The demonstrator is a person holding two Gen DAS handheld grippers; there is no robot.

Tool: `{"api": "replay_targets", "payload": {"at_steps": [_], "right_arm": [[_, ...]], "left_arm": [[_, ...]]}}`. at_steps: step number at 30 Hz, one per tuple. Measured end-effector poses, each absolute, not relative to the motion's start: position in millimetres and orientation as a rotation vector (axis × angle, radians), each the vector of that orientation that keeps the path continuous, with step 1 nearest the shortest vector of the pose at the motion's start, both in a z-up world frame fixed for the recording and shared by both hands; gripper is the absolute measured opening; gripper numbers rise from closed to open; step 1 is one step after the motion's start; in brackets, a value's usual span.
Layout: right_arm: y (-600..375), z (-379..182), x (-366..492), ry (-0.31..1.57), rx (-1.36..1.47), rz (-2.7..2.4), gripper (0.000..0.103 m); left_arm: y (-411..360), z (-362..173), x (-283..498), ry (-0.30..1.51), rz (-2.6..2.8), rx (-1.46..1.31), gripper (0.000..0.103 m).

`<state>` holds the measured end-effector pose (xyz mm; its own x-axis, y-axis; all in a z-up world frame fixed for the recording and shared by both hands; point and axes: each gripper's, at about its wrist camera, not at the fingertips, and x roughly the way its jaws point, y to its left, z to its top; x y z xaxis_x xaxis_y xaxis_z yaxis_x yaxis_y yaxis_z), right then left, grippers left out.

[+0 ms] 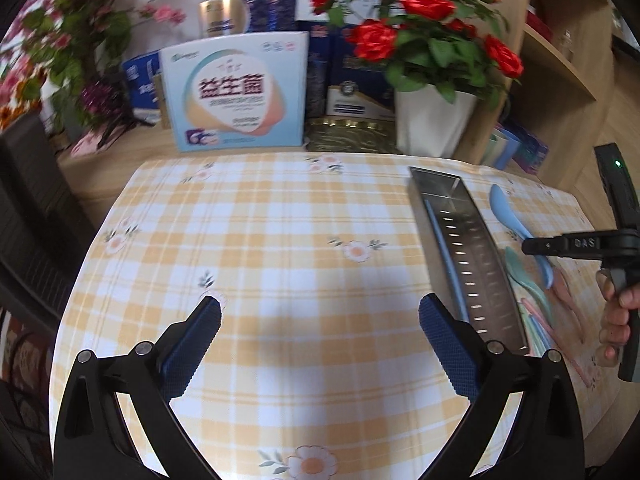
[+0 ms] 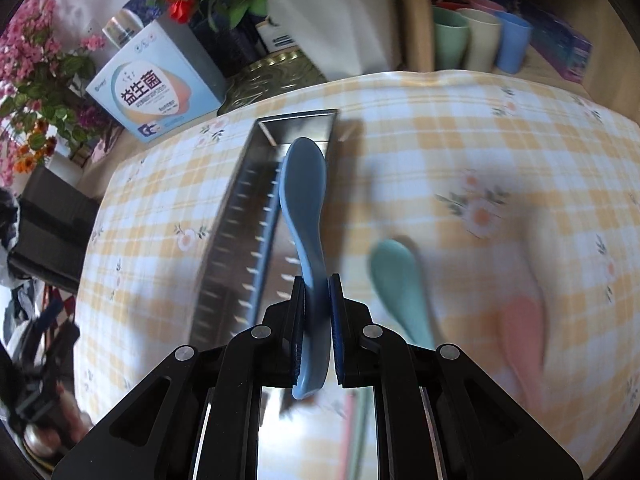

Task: Organize utensils
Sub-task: 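Lower the blue spoon into the steel tray and open the right tool, then move both tools back over the remaining chopsticks and spoons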

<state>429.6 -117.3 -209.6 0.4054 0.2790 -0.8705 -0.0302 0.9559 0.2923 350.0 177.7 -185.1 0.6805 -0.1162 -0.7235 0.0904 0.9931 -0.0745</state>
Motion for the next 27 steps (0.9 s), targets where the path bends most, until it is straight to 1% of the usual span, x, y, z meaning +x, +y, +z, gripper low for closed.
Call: {"api": "replay_targets", "payload": {"at_steps": [8,14,21,23,24,25,27], "right_arm": [[-75.7,-231.6,473.8,1.194,0.248,0.157,0.012],[-65.6,-243.8,486.3,1.203,0.194,0.1,0.012],[-63.0,-245.3,493.6,1.206,0.169,0.14,0.016],[-67.3,-238.5,489.0,1.185,0.188,0.169,0.024],[-68.9,-235.5,487.1,1.174,0.19,0.179,0.039],[-72.5,-229.9,483.3,1.153,0.196,0.2,0.047],[-77.6,-220.5,476.1,1.121,0.197,0.218,0.048]], "left_arm": [[187.5,-196.4,347.8,0.833,-0.101,-0.065,0.097],[191.6,-197.9,350.1,0.841,-0.088,-0.082,0.097],[183.0,-192.1,350.4,0.842,-0.09,-0.103,0.097],[177.1,-186.8,349.1,0.83,-0.091,-0.105,0.097],[173.3,-184.1,348.4,0.825,-0.095,-0.105,0.097],[170.7,-182.2,348.4,0.823,-0.098,-0.104,0.097],[162.8,-177.0,346.8,0.817,-0.107,-0.101,0.097]]}}
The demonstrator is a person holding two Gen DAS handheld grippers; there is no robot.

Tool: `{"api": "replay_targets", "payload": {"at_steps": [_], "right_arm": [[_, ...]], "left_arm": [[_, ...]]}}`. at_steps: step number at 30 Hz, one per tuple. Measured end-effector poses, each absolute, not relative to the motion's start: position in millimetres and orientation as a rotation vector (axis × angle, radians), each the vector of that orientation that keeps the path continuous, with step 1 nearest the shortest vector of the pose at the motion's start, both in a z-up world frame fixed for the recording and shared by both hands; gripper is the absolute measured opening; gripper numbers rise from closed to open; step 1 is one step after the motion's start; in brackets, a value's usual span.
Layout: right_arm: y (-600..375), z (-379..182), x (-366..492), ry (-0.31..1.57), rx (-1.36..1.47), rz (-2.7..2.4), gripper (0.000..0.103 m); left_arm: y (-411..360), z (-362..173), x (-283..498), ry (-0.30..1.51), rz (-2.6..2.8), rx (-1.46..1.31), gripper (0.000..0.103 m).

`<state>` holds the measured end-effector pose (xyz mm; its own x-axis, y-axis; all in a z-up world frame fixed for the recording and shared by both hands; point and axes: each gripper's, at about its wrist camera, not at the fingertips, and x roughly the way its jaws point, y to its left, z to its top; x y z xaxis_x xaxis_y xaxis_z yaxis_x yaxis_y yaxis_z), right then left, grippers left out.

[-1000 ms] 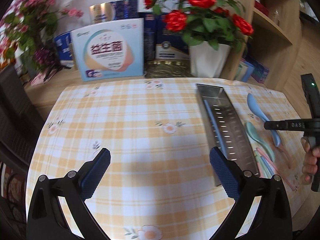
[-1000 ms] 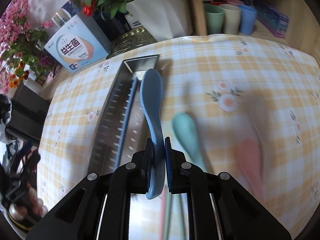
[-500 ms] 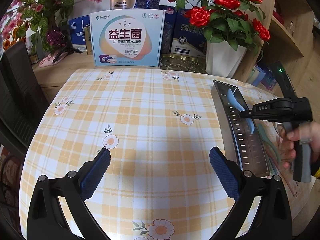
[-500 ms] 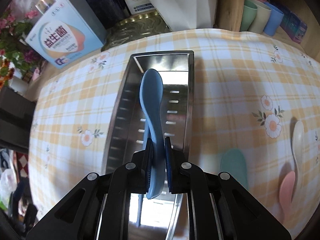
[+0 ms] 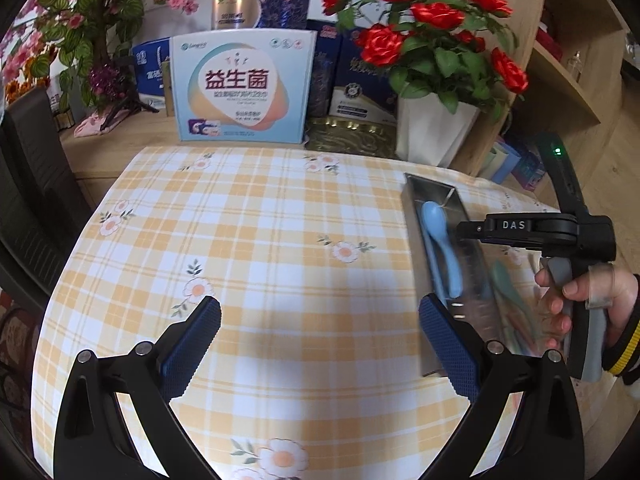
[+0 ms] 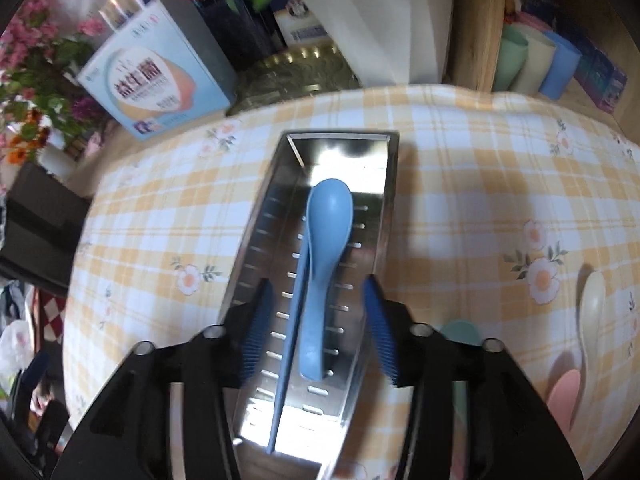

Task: Organize utensils
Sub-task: 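Move both tools back over the remaining chopsticks and spoons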

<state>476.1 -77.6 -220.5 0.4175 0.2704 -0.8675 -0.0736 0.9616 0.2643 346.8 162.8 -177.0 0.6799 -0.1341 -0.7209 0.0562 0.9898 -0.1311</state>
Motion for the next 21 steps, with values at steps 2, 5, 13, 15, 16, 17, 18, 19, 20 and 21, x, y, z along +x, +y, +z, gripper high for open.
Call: {"api": "replay_targets", "payload": {"at_steps": [2,5,13,15,16,17,18,19,20,21], "right_arm": [[-85.5,-209.5,466.2,1.088,0.195,0.231,0.048],[-105.8,-192.8,443.7,1.023,0.216,0.245,0.048],[-168.8,-169.9,362.5,0.844,0.193,0.245,0.048],[-185.1,-173.8,341.3,0.83,0.189,0.242,0.048],[-190.9,-175.8,333.1,0.825,0.189,0.237,0.048],[-199.1,-179.3,322.5,0.819,0.189,0.227,0.048],[-206.5,-183.1,313.2,0.814,0.191,0.216,0.048],[-211.6,-186.6,306.8,0.814,0.194,0.21,0.048],[-218.9,-191.4,298.3,0.813,0.199,0.202,0.048],[-224.3,-195.9,292.6,0.814,0.204,0.193,0.048]], "left_arm": [[153.0,-170.1,342.5,0.801,-0.117,-0.102,0.097],[138.5,-163.3,336.4,0.79,-0.133,-0.102,0.097],[76.3,-164.6,308.7,0.812,-0.21,-0.075,0.097],[57.4,-170.1,301.6,0.83,-0.239,-0.068,0.096],[49.6,-173.1,299.0,0.839,-0.249,-0.061,0.093],[38.9,-176.7,295.3,0.849,-0.261,-0.051,0.091],[31.6,-179.8,293.4,0.859,-0.269,-0.045,0.087],[20.0,-184.6,289.7,0.876,-0.283,-0.037,0.086],[12.1,-188.3,287.3,0.889,-0.292,-0.033,0.085],[1.9,-193.7,283.3,0.902,-0.305,-0.029,0.081]]}}
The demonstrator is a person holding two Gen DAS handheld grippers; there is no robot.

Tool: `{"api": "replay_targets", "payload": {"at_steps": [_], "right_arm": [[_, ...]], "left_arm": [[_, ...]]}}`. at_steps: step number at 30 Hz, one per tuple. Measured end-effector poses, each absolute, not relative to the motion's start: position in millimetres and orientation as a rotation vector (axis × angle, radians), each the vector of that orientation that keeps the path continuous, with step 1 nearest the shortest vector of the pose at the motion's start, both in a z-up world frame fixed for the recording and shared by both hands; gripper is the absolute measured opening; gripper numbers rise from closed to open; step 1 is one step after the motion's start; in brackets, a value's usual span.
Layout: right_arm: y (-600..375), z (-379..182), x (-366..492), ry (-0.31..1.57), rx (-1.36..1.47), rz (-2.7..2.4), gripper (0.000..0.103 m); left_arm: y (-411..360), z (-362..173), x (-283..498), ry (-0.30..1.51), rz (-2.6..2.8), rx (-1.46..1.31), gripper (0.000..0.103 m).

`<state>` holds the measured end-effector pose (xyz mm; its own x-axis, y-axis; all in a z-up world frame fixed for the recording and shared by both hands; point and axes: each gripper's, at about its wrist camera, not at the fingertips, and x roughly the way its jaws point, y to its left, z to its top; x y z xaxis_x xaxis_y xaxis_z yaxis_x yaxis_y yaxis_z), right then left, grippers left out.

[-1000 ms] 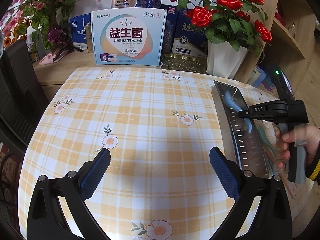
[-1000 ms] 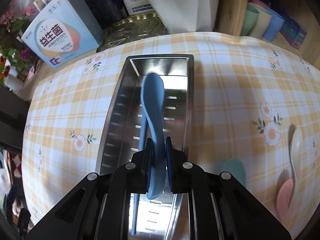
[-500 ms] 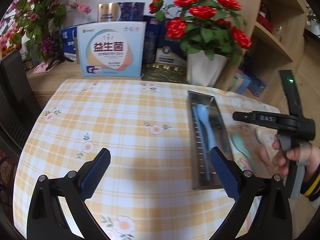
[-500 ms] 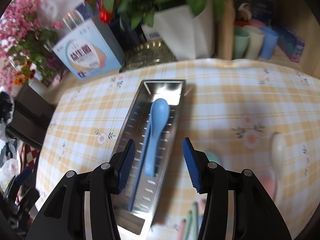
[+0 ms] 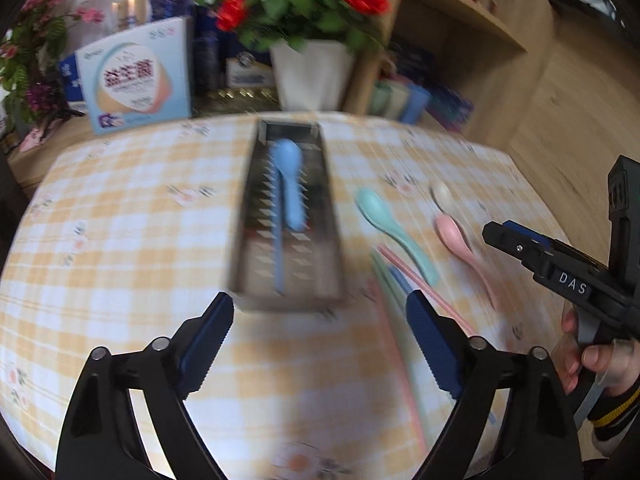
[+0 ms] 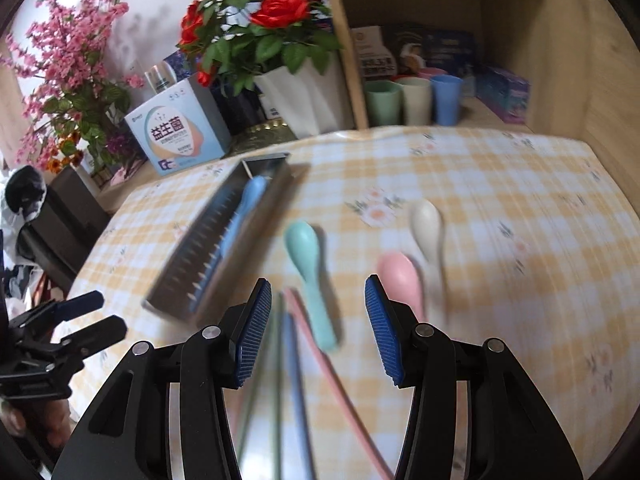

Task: Organize utensils
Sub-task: 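Move both tools back over the remaining chopsticks and spoons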

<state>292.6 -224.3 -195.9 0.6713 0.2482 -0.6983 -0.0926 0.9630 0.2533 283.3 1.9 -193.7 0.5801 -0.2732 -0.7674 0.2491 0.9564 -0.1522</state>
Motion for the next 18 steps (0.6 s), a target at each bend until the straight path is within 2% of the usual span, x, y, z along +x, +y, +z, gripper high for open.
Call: {"api": "replay_targets", "payload": {"at_steps": [2,4,6,18], "right_arm": [[-236.1,-206.0,281.4,0.822,0.219,0.173,0.048],[-246.4,-216.9,273.5,0.837,0.243,0.162,0.048],[-252.8,-224.7,267.8,0.846,0.27,0.158,0.048],[-268.1,-241.7,254.9,0.844,0.35,0.186,0.048]], "left_arm": [[-9.8,-202.6,276.7,0.92,-0.324,-0.019,0.066],[-22.4,-215.9,272.7,0.965,-0.35,-0.008,0.034],[-33.5,-229.2,267.8,1.011,-0.38,-0.014,0.023],[-57.0,-259.1,263.1,1.111,-0.374,0.011,0.021]]}}
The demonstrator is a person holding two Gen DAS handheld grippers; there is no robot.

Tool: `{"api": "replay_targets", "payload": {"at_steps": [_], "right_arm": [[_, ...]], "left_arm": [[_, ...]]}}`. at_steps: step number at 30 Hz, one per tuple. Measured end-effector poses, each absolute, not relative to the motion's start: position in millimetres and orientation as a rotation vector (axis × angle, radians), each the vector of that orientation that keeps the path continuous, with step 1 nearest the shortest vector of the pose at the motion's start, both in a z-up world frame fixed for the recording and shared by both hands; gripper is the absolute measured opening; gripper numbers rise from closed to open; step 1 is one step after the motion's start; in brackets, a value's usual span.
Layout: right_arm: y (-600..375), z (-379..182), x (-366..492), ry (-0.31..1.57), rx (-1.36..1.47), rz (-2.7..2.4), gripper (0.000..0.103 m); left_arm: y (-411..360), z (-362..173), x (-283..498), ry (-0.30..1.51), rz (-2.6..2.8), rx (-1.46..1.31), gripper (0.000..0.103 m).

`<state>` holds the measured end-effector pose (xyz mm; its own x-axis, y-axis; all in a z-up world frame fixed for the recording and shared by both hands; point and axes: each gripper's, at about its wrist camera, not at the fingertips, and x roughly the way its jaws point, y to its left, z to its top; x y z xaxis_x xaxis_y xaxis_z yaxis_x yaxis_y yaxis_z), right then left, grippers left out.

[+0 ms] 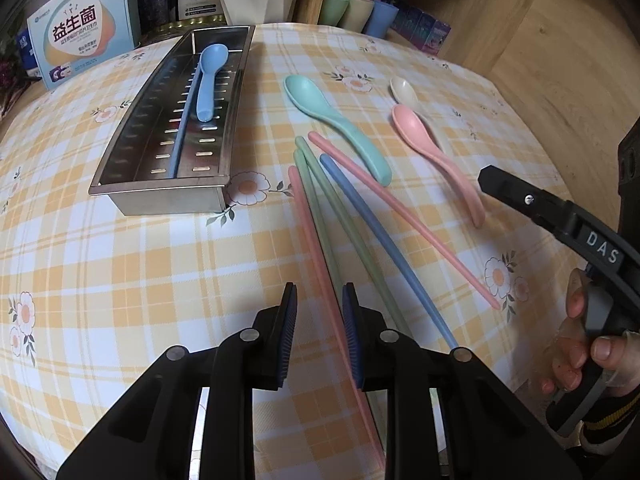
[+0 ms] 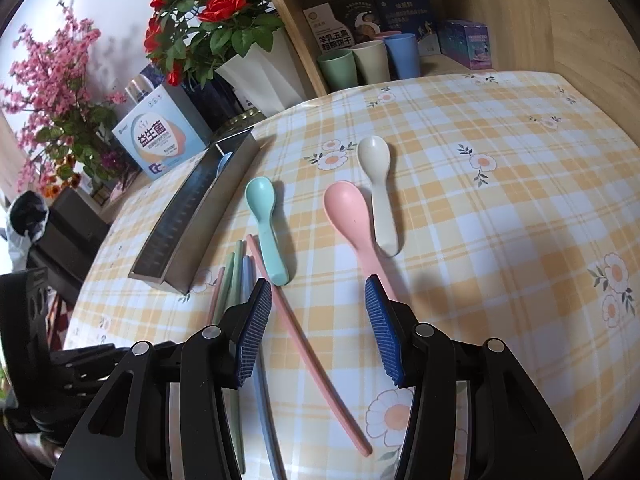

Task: Organize utensils
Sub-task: 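Move both tools back over the remaining chopsticks and spoons, then close the left tool on the pink chopstick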

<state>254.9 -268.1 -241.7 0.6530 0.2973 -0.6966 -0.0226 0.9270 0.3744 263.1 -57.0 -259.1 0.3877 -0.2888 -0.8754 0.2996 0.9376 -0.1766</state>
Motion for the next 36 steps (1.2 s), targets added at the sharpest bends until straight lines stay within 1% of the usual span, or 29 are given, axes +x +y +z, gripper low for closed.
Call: {"api": "replay_targets", "payload": {"at_steps": [7,15,19,22,27,30,31,36], "right_arm": [[-271.2,-244.9,253.1,0.843,0.374,0.193,0.048],[-274.2,-246.8,252.3,0.848,0.387,0.185,0.048],[-274.3,-247.5,252.7,0.851,0.388,0.186,0.048],[-273.7,-248.2,252.8,0.854,0.39,0.187,0.048],[-270.9,-250.8,253.6,0.867,0.386,0.187,0.048],[-271.5,-251.6,253.8,0.871,0.388,0.182,0.048],[-271.9,-251.7,254.1,0.871,0.388,0.18,0.048],[-273.8,-253.1,254.6,0.875,0.395,0.169,0.048]], "left_arm": [[-61.2,-267.3,262.6,1.14,-0.368,0.04,0.018],[-59.2,-266.9,261.7,1.122,-0.339,0.079,0.016],[-50.8,-265.2,259.7,1.123,-0.299,0.104,0.016],[-42.9,-266.1,260.6,1.128,-0.297,0.069,0.017],[-49.4,-267.9,261.9,1.113,-0.296,0.098,0.018],[-54.8,-268.6,265.6,1.094,-0.319,0.122,0.016],[-57.2,-269.3,267.4,1.083,-0.336,0.136,0.012],[-57.1,-270.1,277.3,1.07,-0.377,0.127,0.012]]}}
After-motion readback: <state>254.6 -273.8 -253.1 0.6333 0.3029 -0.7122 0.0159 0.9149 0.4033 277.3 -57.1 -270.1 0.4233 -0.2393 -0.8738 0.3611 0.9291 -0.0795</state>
